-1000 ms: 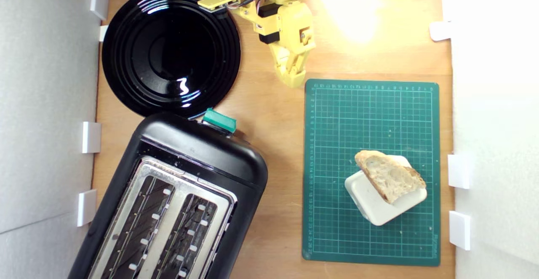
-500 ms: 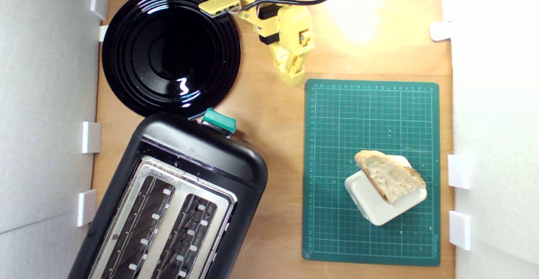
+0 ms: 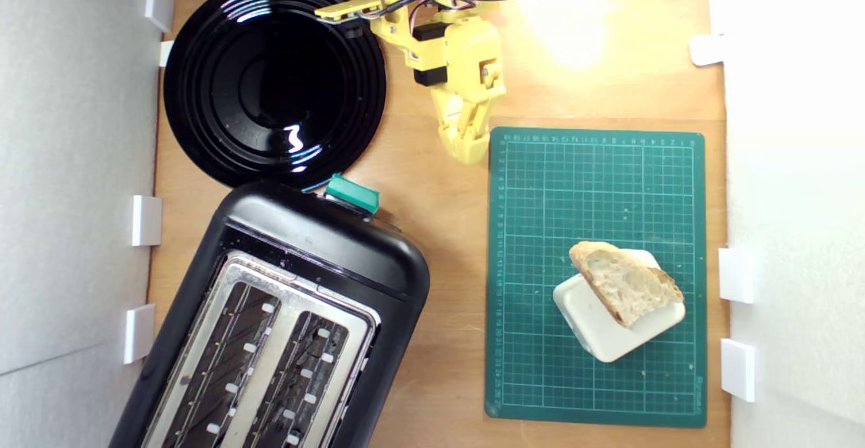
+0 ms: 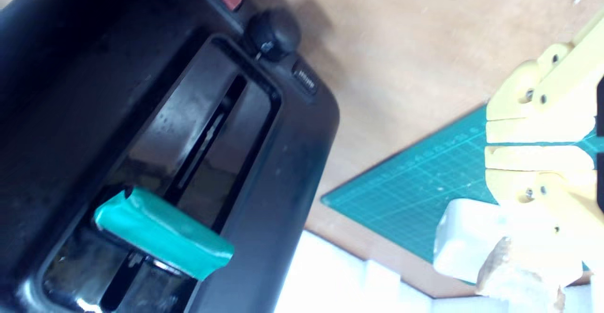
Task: Pick bread and place in toaster
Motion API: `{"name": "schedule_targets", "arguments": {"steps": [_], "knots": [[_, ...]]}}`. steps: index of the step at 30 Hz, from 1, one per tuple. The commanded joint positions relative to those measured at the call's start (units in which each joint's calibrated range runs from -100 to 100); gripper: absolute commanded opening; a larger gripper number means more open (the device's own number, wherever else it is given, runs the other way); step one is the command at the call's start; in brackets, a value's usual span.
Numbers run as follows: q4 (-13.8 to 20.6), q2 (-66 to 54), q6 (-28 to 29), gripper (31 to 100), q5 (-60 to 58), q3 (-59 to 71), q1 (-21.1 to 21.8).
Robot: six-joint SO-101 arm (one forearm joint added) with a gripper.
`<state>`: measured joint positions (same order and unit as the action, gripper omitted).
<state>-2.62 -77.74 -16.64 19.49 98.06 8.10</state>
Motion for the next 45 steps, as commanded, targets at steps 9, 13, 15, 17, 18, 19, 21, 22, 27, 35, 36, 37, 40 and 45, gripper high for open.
{"name": "schedule_targets", "arguments": {"steps": [9, 13, 15, 17, 18, 19, 21, 22, 27, 35, 36, 37, 40, 45], "knots": [[-0.46, 14.85, 0.86, 32.1, -22.48, -3.41, 5.03], [-0.37, 15.76, 1.60, 32.2, -22.48, -6.59, 6.65], [1.08, 17.26, 2.96, 32.4, -22.48, -7.68, 7.45], [5.34, 20.17, 4.94, 32.6, -22.56, -8.41, 8.02], [8.24, 22.00, 6.88, 32.7, -23.33, -8.59, 8.58], [11.32, 23.58, 8.76, 32.7, -25.38, -8.59, 8.74], [17.85, 27.07, 12.79, 32.7, -29.47, -8.41, 8.58], [20.75, 28.74, 14.31, 32.7, -31.35, -8.41, 8.34], [25.29, 35.73, 18.55, 32.7, -42.19, -8.14, 5.03], [25.20, 51.28, 18.55, 32.8, -59.17, -7.95, 4.55], [25.20, 53.11, 18.55, 32.9, -60.96, -7.95, 4.31], [25.20, 54.86, 18.49, 32.9, -62.41, -8.04, 4.23], [25.20, 59.69, 17.66, 33.5, -67.02, -8.04, 4.07], [22.11, 67.42, 14.57, 40.8, -72.73, -8.50, 4.31]]}}
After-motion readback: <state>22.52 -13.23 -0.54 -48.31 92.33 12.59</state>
